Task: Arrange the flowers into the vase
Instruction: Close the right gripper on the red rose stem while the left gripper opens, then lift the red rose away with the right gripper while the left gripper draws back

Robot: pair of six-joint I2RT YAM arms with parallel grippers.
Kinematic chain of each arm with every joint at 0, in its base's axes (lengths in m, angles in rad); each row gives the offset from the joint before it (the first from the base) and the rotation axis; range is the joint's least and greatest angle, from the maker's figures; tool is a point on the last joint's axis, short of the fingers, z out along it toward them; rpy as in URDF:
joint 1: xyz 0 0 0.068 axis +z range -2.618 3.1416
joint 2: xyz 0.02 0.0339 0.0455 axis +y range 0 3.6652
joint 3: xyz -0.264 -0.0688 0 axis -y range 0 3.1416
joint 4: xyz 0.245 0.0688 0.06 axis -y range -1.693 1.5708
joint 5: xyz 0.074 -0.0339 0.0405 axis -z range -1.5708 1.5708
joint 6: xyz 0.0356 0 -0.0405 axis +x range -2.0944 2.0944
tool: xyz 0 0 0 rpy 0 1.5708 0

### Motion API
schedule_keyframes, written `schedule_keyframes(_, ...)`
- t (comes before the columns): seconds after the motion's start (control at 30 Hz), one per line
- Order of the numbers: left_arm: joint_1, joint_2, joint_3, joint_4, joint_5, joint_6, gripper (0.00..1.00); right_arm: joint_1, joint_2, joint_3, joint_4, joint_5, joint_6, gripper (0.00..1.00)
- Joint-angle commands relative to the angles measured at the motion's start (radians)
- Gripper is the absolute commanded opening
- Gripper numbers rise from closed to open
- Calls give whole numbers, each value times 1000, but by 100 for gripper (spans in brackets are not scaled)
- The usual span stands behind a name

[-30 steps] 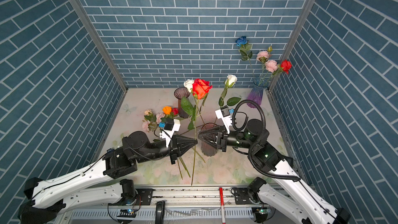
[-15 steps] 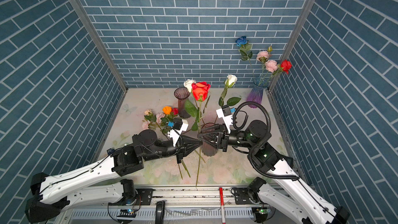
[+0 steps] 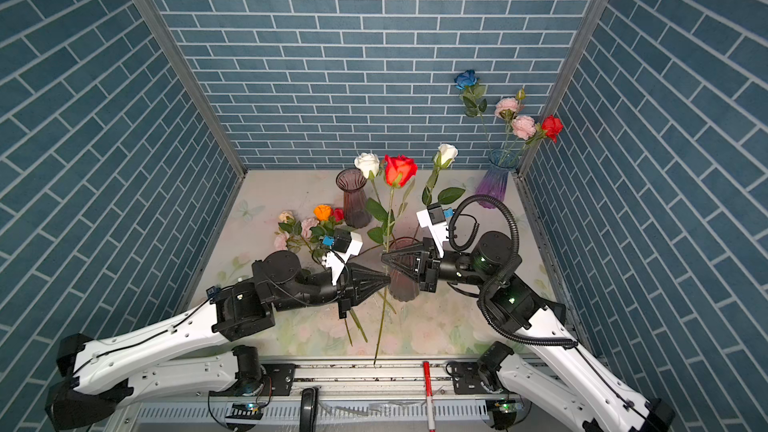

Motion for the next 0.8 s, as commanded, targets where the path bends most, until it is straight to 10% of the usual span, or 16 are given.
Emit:
schedule_keyframes(0.0,4,-19,25,-52,-53,6,45,7,-17,74,-131,38,-88,0)
schedule_keyframes(0.07,4,-49,8,-109,-105,4,87,7,-29,157,-290,126,-195,0)
schedule_keyframes(0.17,5,-129,-63,-183,-209,-20,99,8,11,392,-608,324,-415,0)
schedule_keyframes(0.37,4,-386,-338,-207,-448,-148,100,6,192,816,-904,810,-648,0)
schedule_keyframes(0.77,5,-639,-684,-116,-636,-280,91,-5,413,992,-841,824,-696,0)
